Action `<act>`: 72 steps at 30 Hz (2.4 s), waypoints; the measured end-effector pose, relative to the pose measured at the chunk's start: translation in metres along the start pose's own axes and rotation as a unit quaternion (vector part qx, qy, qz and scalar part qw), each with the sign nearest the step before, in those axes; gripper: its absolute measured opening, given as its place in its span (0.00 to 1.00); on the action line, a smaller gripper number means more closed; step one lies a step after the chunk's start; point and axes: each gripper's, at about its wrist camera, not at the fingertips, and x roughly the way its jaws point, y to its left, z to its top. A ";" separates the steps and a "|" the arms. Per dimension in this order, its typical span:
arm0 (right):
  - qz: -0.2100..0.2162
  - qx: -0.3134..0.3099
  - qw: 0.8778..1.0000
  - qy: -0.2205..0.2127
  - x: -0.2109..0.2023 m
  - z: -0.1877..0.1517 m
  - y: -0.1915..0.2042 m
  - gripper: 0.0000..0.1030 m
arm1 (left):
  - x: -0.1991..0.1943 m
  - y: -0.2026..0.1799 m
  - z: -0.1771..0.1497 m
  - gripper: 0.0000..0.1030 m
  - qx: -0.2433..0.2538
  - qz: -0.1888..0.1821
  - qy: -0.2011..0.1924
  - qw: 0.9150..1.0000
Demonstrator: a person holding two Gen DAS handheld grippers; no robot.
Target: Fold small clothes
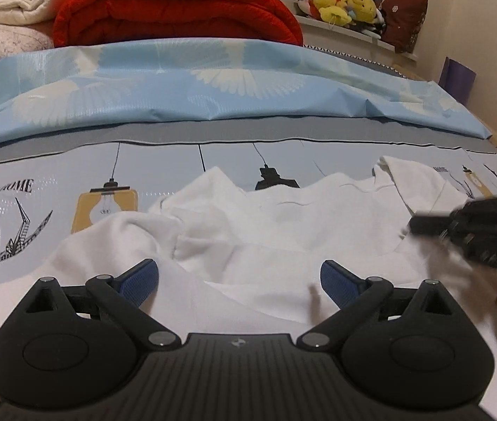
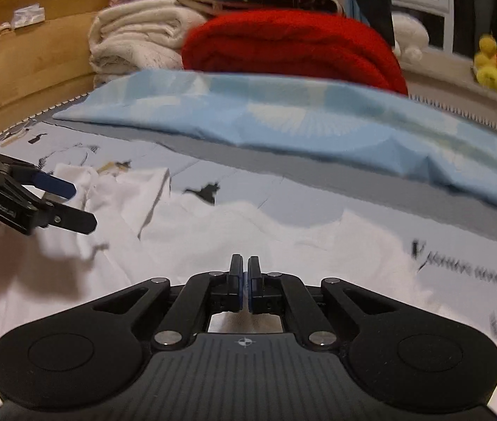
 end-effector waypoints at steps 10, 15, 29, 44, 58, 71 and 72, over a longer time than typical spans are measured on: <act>-0.077 0.099 0.992 -0.021 -0.104 -0.030 -0.006 0.53 | -0.056 0.013 -0.016 0.99 -0.014 0.003 0.025 1.000; -0.115 0.198 0.971 0.065 -0.187 -0.074 -0.001 0.58 | -0.119 0.020 -0.054 0.99 -0.014 0.038 0.072 0.997; -0.166 0.175 0.955 0.169 -0.259 -0.154 0.088 0.74 | -0.216 0.010 -0.204 0.99 -0.034 0.036 0.198 0.979; -0.105 0.215 0.954 0.182 -0.312 -0.196 0.089 0.07 | -0.273 -0.009 -0.228 0.08 -0.035 -0.022 0.181 0.983; -0.174 0.173 0.958 0.148 -0.333 -0.165 0.108 0.65 | -0.301 0.031 -0.197 0.99 -0.084 0.063 0.094 0.990; -0.201 0.202 0.957 0.050 -0.275 -0.110 0.090 0.67 | -0.276 0.074 -0.160 0.99 -0.164 0.114 0.063 0.978; -0.207 0.215 0.953 0.049 -0.273 -0.111 0.081 0.67 | -0.271 0.077 -0.160 0.99 -0.174 0.109 0.070 0.976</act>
